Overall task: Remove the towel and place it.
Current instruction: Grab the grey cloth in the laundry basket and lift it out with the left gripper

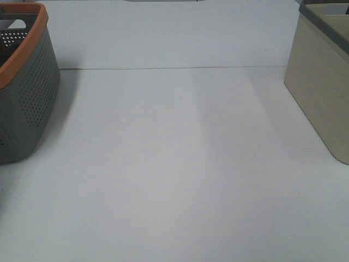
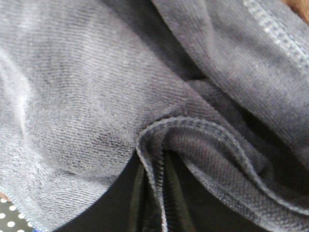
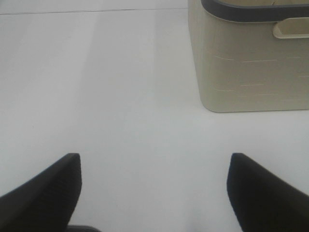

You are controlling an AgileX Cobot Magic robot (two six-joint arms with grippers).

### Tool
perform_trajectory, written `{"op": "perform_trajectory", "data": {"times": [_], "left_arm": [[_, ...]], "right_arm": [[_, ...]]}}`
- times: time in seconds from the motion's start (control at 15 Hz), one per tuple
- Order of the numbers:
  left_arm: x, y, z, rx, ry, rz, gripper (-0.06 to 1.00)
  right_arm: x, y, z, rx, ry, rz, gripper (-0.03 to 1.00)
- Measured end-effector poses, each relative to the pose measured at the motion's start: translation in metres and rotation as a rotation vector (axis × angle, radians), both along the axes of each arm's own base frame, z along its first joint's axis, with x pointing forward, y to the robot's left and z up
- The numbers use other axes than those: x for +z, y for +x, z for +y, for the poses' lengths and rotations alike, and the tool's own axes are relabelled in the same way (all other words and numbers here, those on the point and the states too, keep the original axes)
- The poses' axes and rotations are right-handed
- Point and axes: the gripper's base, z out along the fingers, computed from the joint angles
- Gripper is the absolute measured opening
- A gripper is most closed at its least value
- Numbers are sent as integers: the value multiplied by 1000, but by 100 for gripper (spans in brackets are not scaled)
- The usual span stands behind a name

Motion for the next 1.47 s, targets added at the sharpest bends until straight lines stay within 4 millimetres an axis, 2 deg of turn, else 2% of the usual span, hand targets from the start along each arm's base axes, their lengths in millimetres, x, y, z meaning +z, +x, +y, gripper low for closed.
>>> {"op": "perform_trajectory", "data": {"times": [0.13,0.27,0.4,0.47,0.53,0.6,0.8,1.07,1.13,1.4,1.47], "left_arm": [[1,-1,0,-2,3,5,12],[4,-2,0,-3,5,7,3],[16,-4,0,-5,13,-8,1],[29,-7,0,-6,20,-28,1],[67,-17,-2,5,29,-77,1],[77,-21,-3,6,29,-83,0],[125,-44,-8,6,35,-114,0],[202,-85,-18,3,51,-249,0],[212,-92,-20,2,48,-273,0],[279,-138,-39,-10,-15,-485,0],[307,-155,-51,-38,-10,-624,0]], "right_arm": [[0,0,0,0,0,0,81],[0,0,0,0,0,0,81],[0,0,0,0,0,0,81],[0,0,0,0,0,0,81],[0,0,0,0,0,0,81],[0,0,0,0,0,0,81],[0,0,0,0,0,0,81],[0,0,0,0,0,0,81],[0,0,0,0,0,0,81],[0,0,0,0,0,0,81],[0,0,0,0,0,0,81]]}}
